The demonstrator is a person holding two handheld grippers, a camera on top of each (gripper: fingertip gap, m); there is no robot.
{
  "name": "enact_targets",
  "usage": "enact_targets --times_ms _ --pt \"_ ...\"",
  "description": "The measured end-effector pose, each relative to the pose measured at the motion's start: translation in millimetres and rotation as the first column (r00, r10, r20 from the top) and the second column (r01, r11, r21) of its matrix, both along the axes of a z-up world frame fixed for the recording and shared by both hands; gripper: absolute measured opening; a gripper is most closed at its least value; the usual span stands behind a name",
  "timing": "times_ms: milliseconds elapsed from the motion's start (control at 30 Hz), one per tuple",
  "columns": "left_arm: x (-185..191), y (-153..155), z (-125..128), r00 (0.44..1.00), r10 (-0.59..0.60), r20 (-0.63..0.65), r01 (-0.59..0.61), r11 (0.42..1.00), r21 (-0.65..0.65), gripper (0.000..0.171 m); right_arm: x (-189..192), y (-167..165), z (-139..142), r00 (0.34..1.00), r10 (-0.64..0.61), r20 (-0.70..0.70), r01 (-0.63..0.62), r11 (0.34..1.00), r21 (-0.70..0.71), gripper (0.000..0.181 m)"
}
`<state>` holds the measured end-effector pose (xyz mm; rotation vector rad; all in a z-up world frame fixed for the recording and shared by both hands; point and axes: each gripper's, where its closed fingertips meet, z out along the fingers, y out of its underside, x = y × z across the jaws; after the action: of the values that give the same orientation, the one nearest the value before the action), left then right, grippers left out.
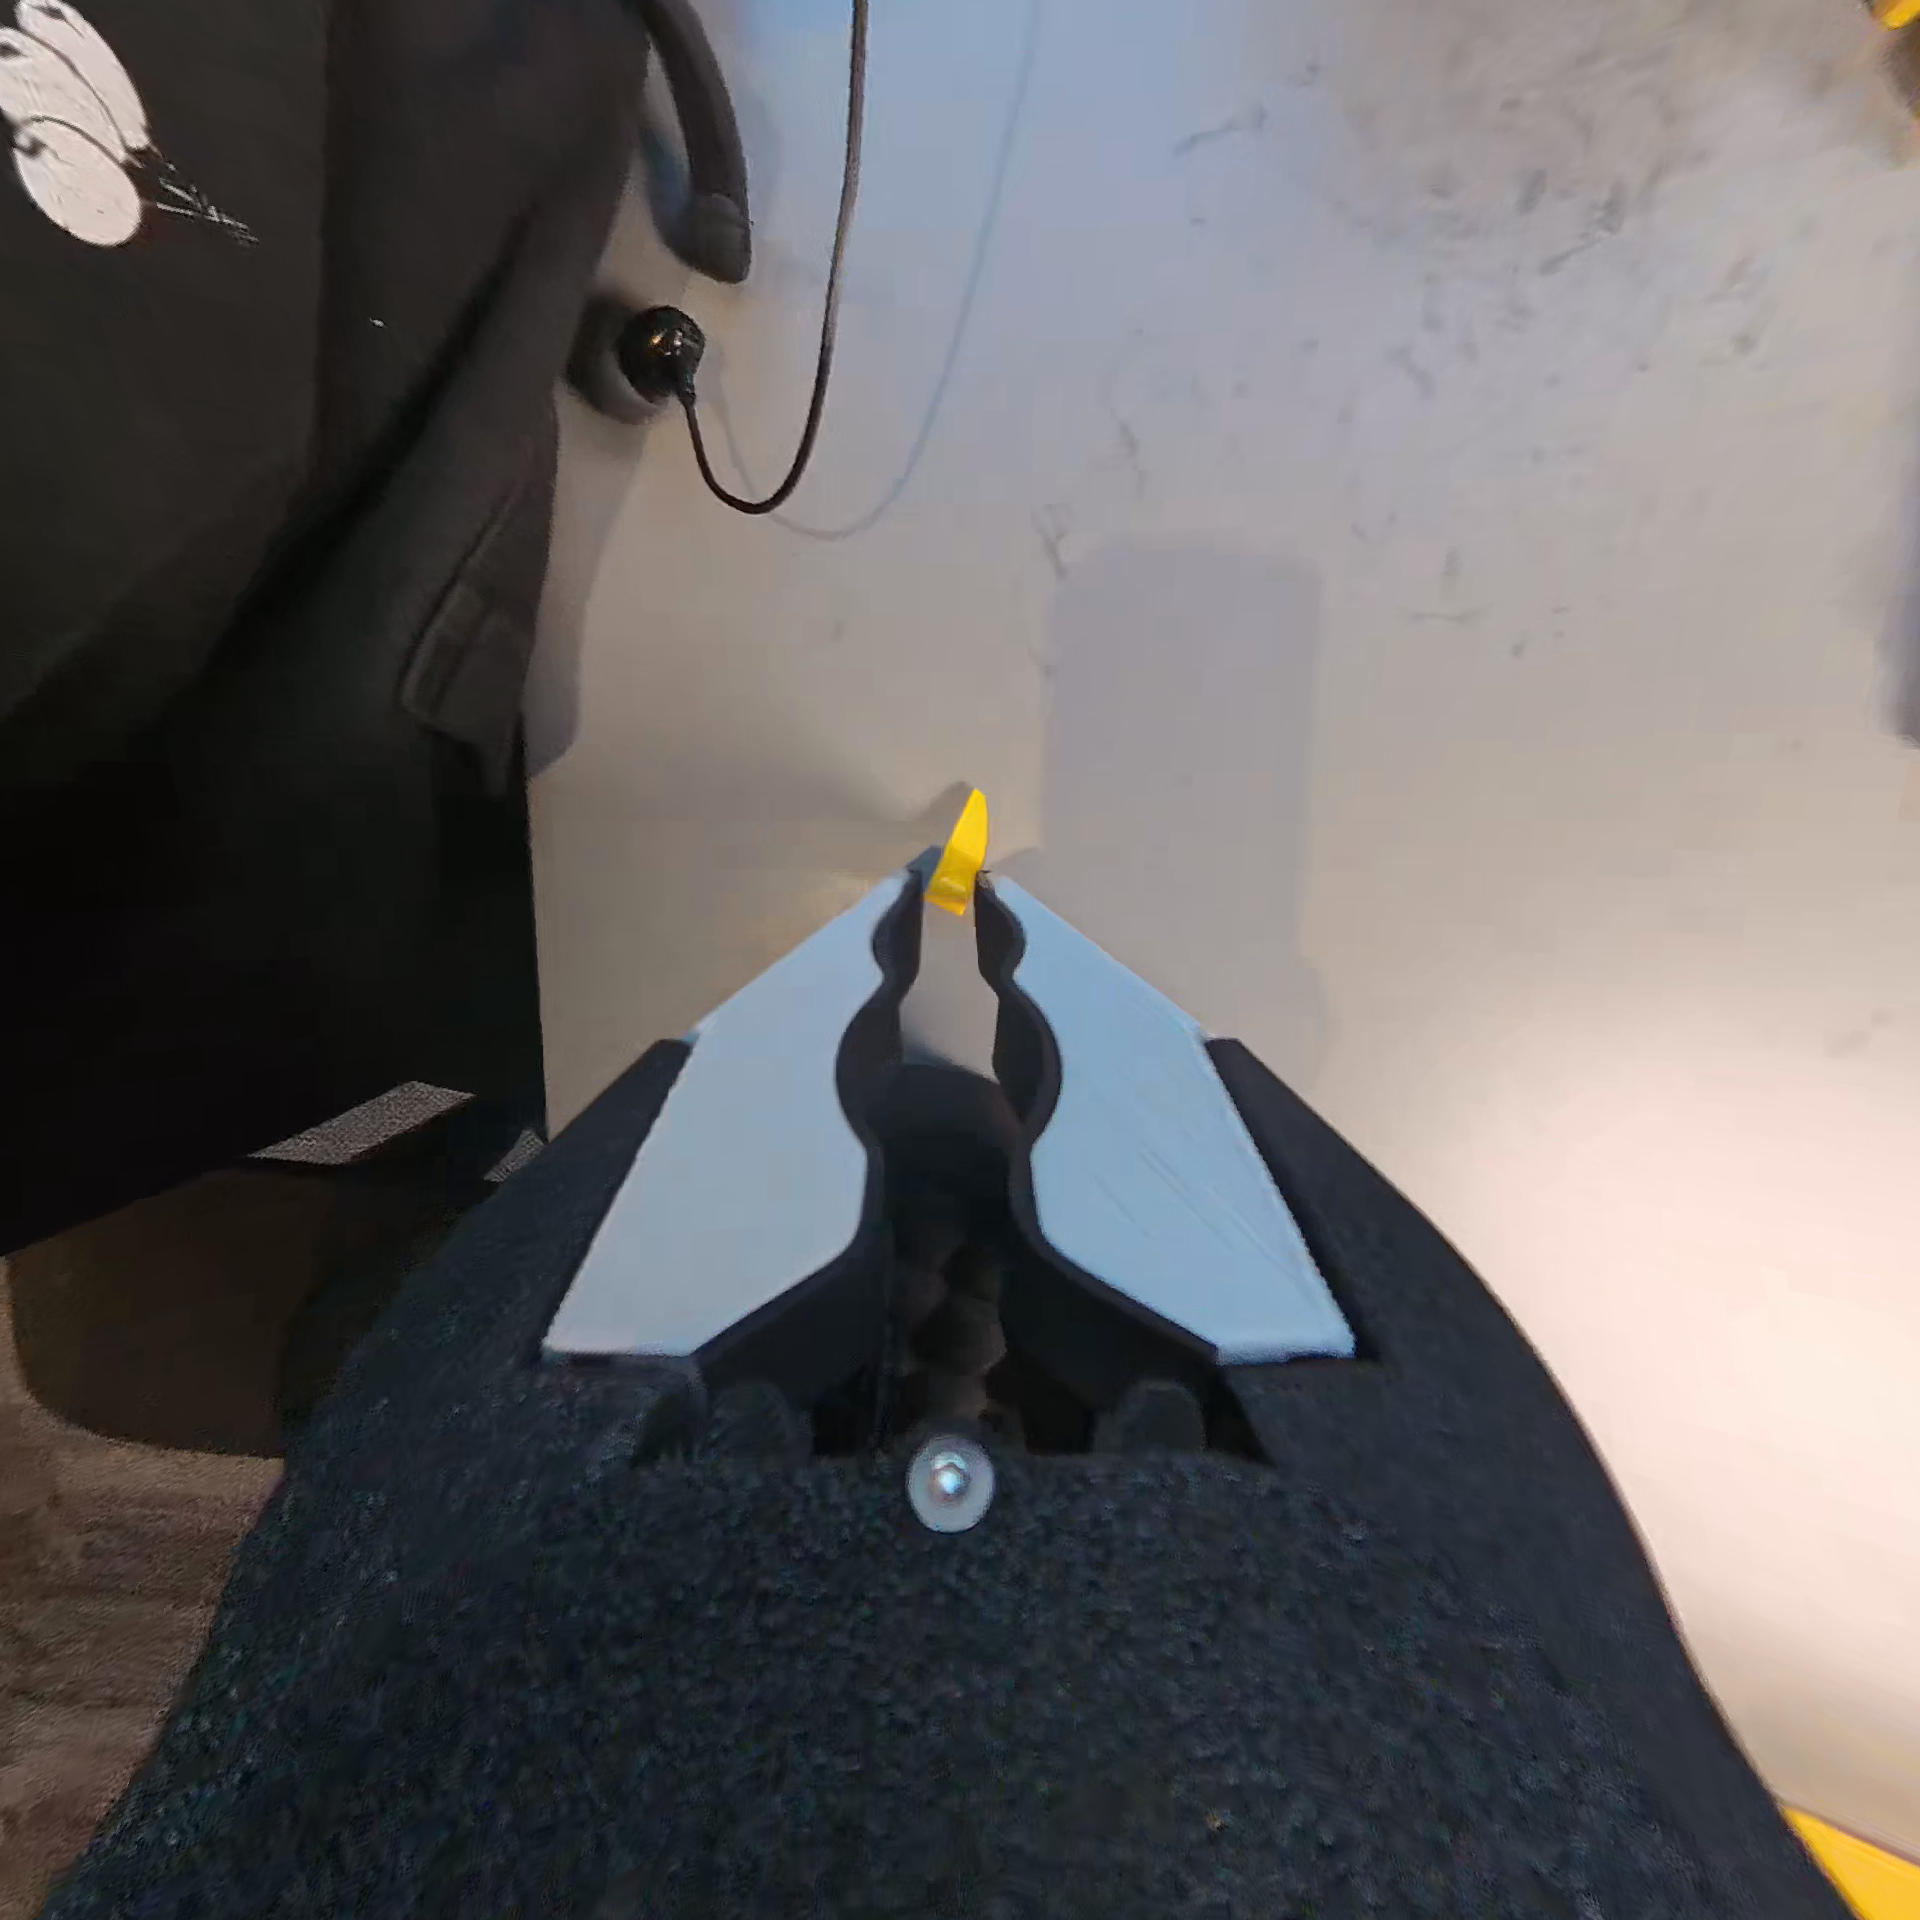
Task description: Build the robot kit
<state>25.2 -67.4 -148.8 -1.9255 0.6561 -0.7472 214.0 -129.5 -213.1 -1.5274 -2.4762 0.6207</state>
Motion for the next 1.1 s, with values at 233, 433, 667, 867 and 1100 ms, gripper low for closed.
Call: enact_targets --times_ms 233,433,667,867,1100 --pt "1 -7 15 0.993 -0.024 0.117 0.029 0.999 -0.036 0.022 -44 22 26 0.973 0.002 -0.232 0.030 0.991 0.132 0.009" --pt "27 -20 22 0.927 -0.105 0.359 0.169 0.974 -0.149 0.029 -126 47 85 0.781 0.171 -0.601 0.150 0.882 0.447 0.008" --pt "19 -18 25 0.921 -0.084 0.379 0.151 0.977 -0.151 0.019 -161 49 88 0.729 0.331 -0.599 0.145 0.781 0.607 0.009" --pt "22 -19 24 0.914 -0.098 0.393 0.170 0.974 -0.152 0.018 -169 52 85 0.725 0.363 -0.585 0.138 0.756 0.640 0.009" --pt "20 -19 20 0.946 -0.111 0.305 0.148 0.984 -0.100 0.005 -176 50 86 0.697 0.399 -0.596 0.129 0.747 0.652 0.008"
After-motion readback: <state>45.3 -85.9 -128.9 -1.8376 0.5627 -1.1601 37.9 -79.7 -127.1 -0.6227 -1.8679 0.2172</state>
